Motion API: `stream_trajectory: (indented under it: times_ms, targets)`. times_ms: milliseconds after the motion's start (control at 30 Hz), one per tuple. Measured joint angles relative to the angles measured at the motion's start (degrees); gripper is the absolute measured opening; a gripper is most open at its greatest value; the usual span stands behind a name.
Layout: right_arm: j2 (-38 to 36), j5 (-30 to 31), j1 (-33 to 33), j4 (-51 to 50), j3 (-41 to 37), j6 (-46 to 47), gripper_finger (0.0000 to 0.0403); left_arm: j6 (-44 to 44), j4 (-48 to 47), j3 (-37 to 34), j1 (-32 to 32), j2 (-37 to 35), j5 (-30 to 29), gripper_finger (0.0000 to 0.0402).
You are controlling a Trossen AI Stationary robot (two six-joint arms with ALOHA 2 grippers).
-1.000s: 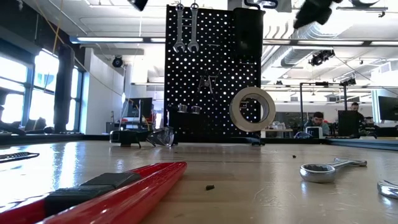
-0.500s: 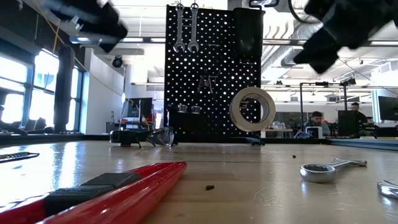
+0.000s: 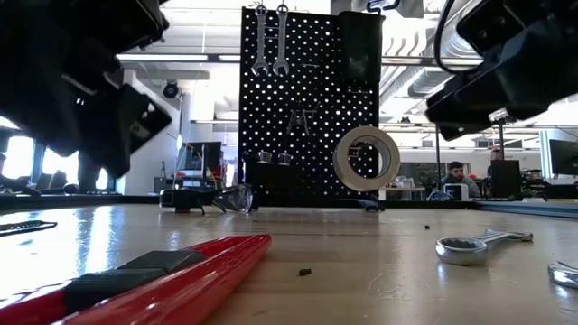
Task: Hang tools onto peg board
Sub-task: Put the red cutter into the top black bin on the peg board
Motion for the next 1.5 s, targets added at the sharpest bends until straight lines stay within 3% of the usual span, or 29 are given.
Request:
stream_trajectory:
  times_ms: [200, 367, 600, 733, 900, 1100, 1500]
  targets:
    - [11.3, 0.5, 0.0, 3.8, 5.6, -6.1, 0.0142, -4.6, 8.9, 0.2, -0.8, 6.6, 0.8, 0.0152]
    - [21.0, -0.1, -0.4, 4.0, 13.7, -11.9, 0.0142, -7.9, 7.9, 0.5, -0.3, 7.5, 2.7, 0.0152]
    - [34.1, -11.4, -2.3, 1.5, 27.6, -22.4, 0.0142, -11.6, 8.3, 0.6, -1.2, 7.5, 4.5, 0.0152]
    - [38.9, -15.0, -3.8, -5.2, 35.8, -27.7, 0.0142, -12.0, 11.0, 0.6, -2.0, 7.5, 4.6, 0.0152]
    - [41.0, -16.8, -4.0, -16.4, 44.2, -33.9, 0.0142, -13.1, 12.4, 0.5, -2.0, 7.4, 4.0, 0.0152]
    - [41.4, -26.0, -5.5, -30.6, 51.1, -36.8, 0.0142, -13.0, 12.2, 0.5, -2.0, 7.4, 3.2, 0.0152]
    - [41.6, -32.7, -6.8, -31.5, 53.2, -40.0, 0.0142, -11.9, 12.4, 0.5, -1.4, 7.4, 2.5, 0.0152]
